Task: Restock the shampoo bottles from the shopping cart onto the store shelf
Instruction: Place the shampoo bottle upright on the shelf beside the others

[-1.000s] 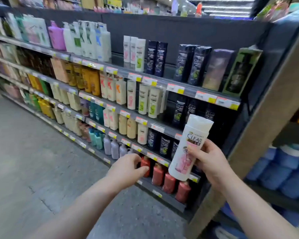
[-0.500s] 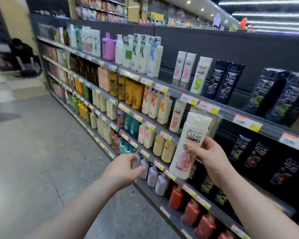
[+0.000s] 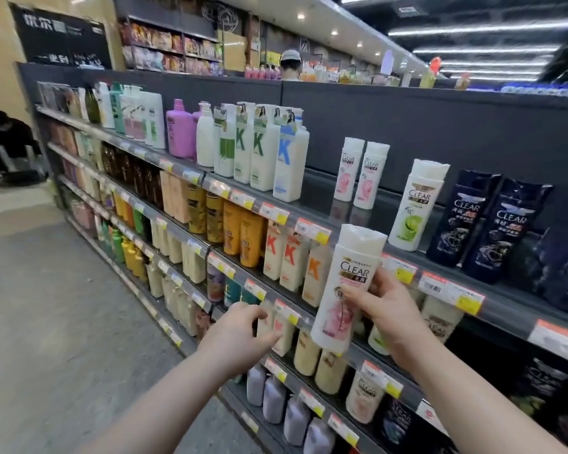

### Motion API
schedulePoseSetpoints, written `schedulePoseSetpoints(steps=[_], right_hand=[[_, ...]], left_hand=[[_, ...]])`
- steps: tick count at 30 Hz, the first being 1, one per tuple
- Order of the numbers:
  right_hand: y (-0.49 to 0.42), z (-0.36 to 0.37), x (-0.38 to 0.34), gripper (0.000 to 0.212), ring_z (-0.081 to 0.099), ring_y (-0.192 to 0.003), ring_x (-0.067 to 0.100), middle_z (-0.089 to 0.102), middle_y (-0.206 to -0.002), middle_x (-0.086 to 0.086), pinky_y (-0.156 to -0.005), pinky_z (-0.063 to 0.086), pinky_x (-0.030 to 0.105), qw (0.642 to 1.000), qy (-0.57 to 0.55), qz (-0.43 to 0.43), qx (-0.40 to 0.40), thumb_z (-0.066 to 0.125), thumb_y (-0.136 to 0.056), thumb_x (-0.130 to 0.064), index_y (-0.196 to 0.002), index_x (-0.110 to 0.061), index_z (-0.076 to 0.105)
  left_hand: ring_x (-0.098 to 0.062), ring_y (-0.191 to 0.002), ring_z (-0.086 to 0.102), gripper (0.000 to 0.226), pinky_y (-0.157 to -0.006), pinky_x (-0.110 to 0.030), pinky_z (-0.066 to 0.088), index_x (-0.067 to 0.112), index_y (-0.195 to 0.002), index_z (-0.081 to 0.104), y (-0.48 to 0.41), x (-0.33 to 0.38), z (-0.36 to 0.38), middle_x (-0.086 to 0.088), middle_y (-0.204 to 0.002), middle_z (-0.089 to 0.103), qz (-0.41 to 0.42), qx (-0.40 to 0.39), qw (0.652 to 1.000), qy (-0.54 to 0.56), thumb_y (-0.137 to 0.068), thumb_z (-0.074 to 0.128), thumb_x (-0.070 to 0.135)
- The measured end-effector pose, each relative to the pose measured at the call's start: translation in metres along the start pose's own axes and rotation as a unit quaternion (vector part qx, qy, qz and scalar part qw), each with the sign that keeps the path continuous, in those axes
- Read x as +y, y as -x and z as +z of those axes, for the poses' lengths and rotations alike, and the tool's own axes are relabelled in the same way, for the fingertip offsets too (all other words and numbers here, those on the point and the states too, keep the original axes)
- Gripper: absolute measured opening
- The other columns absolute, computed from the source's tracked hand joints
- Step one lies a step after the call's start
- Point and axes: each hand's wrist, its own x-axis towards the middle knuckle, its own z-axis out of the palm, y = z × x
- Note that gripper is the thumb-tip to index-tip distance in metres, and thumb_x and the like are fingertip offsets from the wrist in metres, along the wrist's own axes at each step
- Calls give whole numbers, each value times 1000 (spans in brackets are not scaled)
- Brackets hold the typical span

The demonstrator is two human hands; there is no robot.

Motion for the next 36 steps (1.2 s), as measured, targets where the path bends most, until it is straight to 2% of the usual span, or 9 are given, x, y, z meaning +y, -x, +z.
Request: schedulePoseSetpoints(steps=[2, 6, 11, 16, 18, 23, 29, 32, 36], right_hand=[[-19, -3, -3, 31, 66, -95, 14, 72, -98, -2, -78, 53, 28, 1000, 15, -7, 18, 67, -80, -2, -104, -22, 62], [-55, -8, -9, 32, 66, -96, 12, 71, -102, -2, -83, 52, 30, 996, 35, -24, 72, 68, -80, -4, -108, -20, 62], [-111, -2, -16, 29, 67, -93, 10, 71, -99, -4, -83, 52, 30, 987, 48, -42, 147, 66, -82, -4, -104, -23, 62], [-171, 11, -25, 30, 66, -94, 9, 70, -102, -5, -78, 52, 27, 968, 74, -58, 231, 66, -82, -6, -106, -22, 61], [-191, 16, -29, 29, 65, -89, 5, 69, -99, -8, -70, 48, 21, 959, 76, -65, 266, 66, -83, -6, -101, -28, 61], [-237, 17, -40, 30, 63, -89, 4, 67, -96, -11, -70, 48, 21, 936, 99, -67, 331, 66, -83, -3, -95, -30, 60], [-283, -3, -48, 31, 63, -92, 7, 66, -101, -7, -68, 49, 23, 923, 135, -46, 358, 65, -84, -7, -113, -18, 58], [-298, -13, -38, 34, 62, -92, 8, 65, -104, -4, -66, 48, 21, 921, 142, -25, 363, 64, -86, -8, -118, -14, 56], [-307, -22, -20, 36, 61, -103, 15, 63, -114, -1, -71, 48, 24, 921, 139, -1, 365, 62, -87, -8, -122, -15, 54]], left_hand=[[-15, -115, 50, 47, -97, -30, 42, 23, -124, 53, -33, 3, 1, 4, -125, 49, 22, -12, 1000, 0, -86, 54, 51], [-16, -122, 46, 53, -101, -30, 40, 21, -129, 50, -100, 13, -3, 1, -134, 46, 81, -36, 996, 13, -86, 55, 51], [-17, -119, 48, 50, -99, -31, 41, 20, -126, 52, -185, 22, -17, 0, -130, 48, 158, -43, 986, 31, -85, 58, 48], [-18, -114, 54, 52, -96, -39, 47, 21, -127, 52, -266, 23, -34, 1, -130, 48, 215, -63, 974, 39, -84, 59, 49], [-17, -113, 53, 53, -97, -38, 46, 21, -128, 51, -291, 27, -38, 2, -130, 49, 249, -67, 966, 31, -84, 59, 49], [-12, -119, 49, 54, -99, -32, 44, 22, -131, 50, -333, 41, -39, 5, -133, 48, 307, -84, 948, 30, -85, 56, 52], [-14, -121, 48, 60, -101, -35, 43, 23, -134, 47, -361, 55, -33, 7, -138, 46, 324, -125, 937, 33, -84, 56, 55], [-12, -123, 47, 62, -101, -31, 43, 24, -135, 47, -369, 56, -30, 9, -141, 43, 328, -147, 933, 31, -83, 55, 57], [-10, -121, 48, 62, -98, -30, 44, 22, -133, 49, -376, 53, -25, 9, -139, 44, 339, -158, 927, -15, -84, 53, 59]])
